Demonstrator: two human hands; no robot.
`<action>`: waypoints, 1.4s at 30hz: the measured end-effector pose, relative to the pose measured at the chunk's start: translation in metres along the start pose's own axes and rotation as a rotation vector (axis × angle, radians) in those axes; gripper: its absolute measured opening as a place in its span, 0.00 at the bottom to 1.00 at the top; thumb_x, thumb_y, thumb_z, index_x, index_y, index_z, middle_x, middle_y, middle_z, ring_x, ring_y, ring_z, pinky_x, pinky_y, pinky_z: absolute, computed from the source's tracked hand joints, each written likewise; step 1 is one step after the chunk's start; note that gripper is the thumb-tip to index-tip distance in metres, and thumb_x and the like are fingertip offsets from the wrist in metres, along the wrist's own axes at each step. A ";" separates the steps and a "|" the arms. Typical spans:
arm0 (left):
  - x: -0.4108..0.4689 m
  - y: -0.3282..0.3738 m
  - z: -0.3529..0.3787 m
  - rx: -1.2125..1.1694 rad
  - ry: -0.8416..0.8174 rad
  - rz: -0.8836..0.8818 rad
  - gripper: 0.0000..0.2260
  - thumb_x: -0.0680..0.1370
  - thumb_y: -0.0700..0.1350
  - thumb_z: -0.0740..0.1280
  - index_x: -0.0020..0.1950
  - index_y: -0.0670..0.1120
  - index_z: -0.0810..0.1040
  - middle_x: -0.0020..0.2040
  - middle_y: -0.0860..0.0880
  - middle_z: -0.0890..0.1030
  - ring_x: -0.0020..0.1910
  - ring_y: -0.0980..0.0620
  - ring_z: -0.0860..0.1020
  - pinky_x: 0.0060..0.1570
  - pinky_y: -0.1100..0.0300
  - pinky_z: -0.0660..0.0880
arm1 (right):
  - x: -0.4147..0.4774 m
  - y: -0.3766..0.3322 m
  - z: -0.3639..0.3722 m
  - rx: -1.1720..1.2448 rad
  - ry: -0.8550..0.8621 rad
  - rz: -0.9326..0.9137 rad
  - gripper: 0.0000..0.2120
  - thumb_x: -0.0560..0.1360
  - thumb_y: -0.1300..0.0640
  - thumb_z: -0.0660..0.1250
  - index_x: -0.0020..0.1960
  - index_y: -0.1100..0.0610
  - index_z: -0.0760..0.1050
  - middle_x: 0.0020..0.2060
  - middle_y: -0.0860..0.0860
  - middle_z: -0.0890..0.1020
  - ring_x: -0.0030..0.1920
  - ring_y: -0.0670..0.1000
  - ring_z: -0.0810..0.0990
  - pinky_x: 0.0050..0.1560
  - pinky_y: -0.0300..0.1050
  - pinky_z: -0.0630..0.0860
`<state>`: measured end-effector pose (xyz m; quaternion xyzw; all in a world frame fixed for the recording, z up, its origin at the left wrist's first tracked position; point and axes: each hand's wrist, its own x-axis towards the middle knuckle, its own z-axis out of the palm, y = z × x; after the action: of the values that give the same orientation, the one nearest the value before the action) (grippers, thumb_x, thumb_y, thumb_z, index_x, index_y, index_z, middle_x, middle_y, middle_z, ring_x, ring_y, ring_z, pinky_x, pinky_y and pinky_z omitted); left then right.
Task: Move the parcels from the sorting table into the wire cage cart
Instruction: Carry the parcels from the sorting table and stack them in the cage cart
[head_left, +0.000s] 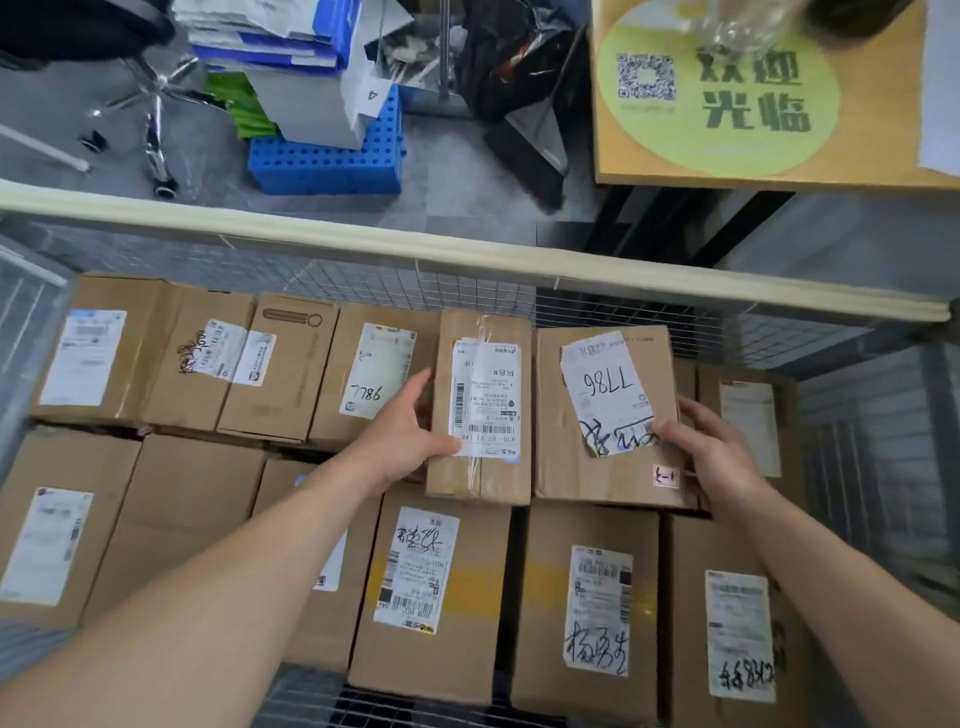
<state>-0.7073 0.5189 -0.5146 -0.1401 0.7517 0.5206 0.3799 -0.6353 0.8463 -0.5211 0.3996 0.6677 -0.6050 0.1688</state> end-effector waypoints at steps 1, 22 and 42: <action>0.005 0.000 0.000 0.001 0.010 0.003 0.45 0.74 0.30 0.73 0.82 0.55 0.53 0.68 0.52 0.74 0.63 0.48 0.76 0.53 0.47 0.81 | 0.005 0.000 0.002 -0.001 0.003 -0.004 0.26 0.76 0.55 0.72 0.72 0.45 0.70 0.56 0.51 0.84 0.51 0.54 0.85 0.42 0.48 0.79; 0.032 -0.004 -0.006 0.196 0.097 0.109 0.35 0.76 0.32 0.69 0.77 0.56 0.65 0.68 0.60 0.73 0.64 0.55 0.73 0.47 0.69 0.72 | -0.003 -0.009 0.038 -0.206 0.007 -0.033 0.18 0.83 0.58 0.62 0.70 0.42 0.71 0.50 0.37 0.82 0.53 0.41 0.80 0.52 0.44 0.78; -0.145 0.131 -0.019 0.805 0.084 0.575 0.33 0.77 0.62 0.68 0.78 0.52 0.65 0.78 0.55 0.64 0.76 0.53 0.64 0.73 0.50 0.65 | -0.205 -0.114 0.015 -0.608 0.268 -0.328 0.31 0.81 0.45 0.65 0.81 0.52 0.60 0.78 0.49 0.66 0.77 0.51 0.65 0.75 0.50 0.63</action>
<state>-0.6975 0.5299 -0.3185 0.2098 0.9159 0.2669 0.2142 -0.5960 0.7706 -0.3023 0.2945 0.8884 -0.3401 0.0919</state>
